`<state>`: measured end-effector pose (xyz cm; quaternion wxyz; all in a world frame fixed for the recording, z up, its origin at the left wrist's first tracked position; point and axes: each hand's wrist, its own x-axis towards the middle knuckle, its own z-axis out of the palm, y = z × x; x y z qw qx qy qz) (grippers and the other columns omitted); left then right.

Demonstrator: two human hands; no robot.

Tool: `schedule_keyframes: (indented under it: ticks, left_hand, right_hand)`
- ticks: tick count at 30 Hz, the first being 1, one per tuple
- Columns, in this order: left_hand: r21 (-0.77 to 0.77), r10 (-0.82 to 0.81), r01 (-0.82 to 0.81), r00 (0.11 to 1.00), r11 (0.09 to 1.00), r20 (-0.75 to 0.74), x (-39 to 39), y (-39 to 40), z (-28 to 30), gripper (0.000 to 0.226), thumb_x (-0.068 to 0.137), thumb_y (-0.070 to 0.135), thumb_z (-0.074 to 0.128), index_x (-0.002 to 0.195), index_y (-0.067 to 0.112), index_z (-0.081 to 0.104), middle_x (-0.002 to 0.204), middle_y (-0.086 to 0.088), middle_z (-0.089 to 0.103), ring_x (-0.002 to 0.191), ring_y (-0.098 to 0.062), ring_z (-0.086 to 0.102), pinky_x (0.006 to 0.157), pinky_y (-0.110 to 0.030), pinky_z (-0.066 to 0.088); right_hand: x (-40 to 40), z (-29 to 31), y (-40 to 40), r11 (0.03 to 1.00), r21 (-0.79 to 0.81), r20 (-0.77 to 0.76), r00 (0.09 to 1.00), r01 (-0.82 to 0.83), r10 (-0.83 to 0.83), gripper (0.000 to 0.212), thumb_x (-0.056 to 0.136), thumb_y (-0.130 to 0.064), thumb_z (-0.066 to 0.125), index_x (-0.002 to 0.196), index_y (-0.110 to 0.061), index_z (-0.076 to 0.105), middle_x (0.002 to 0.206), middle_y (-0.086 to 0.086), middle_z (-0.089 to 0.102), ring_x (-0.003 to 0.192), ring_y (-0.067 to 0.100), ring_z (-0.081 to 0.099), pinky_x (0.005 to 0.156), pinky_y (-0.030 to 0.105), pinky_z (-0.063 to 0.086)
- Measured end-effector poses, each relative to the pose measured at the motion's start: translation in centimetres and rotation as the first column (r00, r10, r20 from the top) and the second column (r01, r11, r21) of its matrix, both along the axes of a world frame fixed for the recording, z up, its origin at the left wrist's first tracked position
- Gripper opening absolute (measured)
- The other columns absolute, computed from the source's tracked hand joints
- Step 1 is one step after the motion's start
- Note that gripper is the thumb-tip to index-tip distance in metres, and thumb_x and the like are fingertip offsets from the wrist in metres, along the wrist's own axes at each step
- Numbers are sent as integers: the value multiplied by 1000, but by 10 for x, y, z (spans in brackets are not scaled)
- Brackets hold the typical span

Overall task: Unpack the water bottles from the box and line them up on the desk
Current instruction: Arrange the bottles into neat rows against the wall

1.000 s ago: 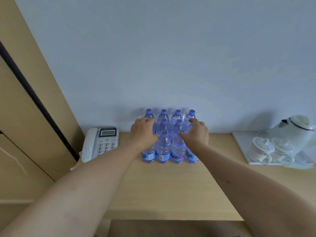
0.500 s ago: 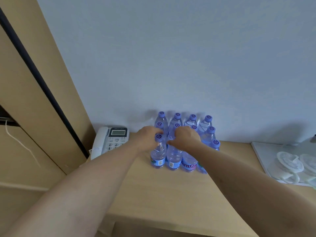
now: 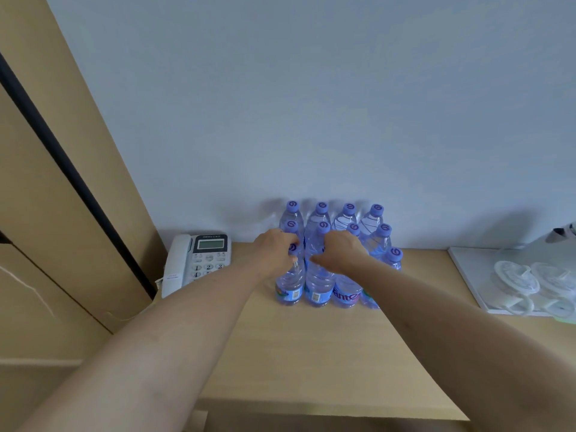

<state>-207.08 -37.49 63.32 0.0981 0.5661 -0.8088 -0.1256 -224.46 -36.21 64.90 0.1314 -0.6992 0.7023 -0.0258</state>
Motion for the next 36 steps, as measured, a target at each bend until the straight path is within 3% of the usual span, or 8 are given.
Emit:
schedule_keyframes:
  ticks: [5,10,16,19,23,29,32,36]
  left_hand:
    - [-40,93,-91,994,995,62,-11,-4,-2,41,78,52,71,87,15,56,88,-5,60,77,-24,54,63,-32,42]
    - [3,143,-143,990,990,-11,-9,-3,-5,51,72,64,69,92,18,62,86,-2,63,79,-26,61,67,-35,51]
    - [53,27,-25,999,998,-26,-3,-4,0,27,68,35,74,73,26,50,71,6,53,73,-23,54,56,-24,33]
    - [-8,55,-55,998,998,29,-6,-3,-1,37,70,40,75,65,19,45,63,5,46,67,-23,51,56,-26,34]
    - [-29,124,-123,991,992,51,-9,-4,0,40,73,48,76,79,14,56,76,-4,55,75,-27,56,61,-30,38]
    - [43,103,-104,994,994,24,-16,-3,3,43,67,51,79,73,18,51,69,4,49,73,-22,53,59,-28,36]
    - [87,37,-40,999,995,37,-12,-8,8,31,63,38,80,78,19,61,76,2,59,76,-24,58,62,-26,42]
    - [46,35,-37,999,998,42,-14,-7,9,29,64,31,82,73,15,60,69,0,54,68,-23,52,59,-26,37]
  right_hand:
    - [-2,-3,7,998,-30,72,996,56,-54,30,82,-36,62,67,-17,43,70,-1,49,67,19,51,46,26,32]
    - [-3,-8,11,994,-73,100,992,86,-78,39,80,-47,67,68,-16,46,68,-4,45,71,22,51,53,28,36]
    - [1,-8,8,994,-78,53,996,72,-68,45,84,-43,68,63,-16,38,65,-2,42,67,19,47,44,24,24]
    - [2,-3,5,1000,-11,5,1000,8,-8,41,85,-34,68,62,-13,40,67,2,43,71,24,52,46,26,28]
    - [1,5,2,995,30,-72,992,-98,99,11,85,-14,62,94,-9,64,93,11,61,91,31,61,60,30,40]
    - [-3,9,0,990,30,-68,988,-137,139,35,81,-1,52,112,-7,66,106,15,63,93,32,63,70,37,55]
    - [-6,10,-3,990,50,-62,989,-129,132,19,79,-19,67,93,-5,66,90,9,63,87,26,61,63,33,53]
    - [-3,11,1,997,52,-1,998,-57,58,42,73,-28,76,58,-12,40,63,3,41,64,24,48,43,25,31]
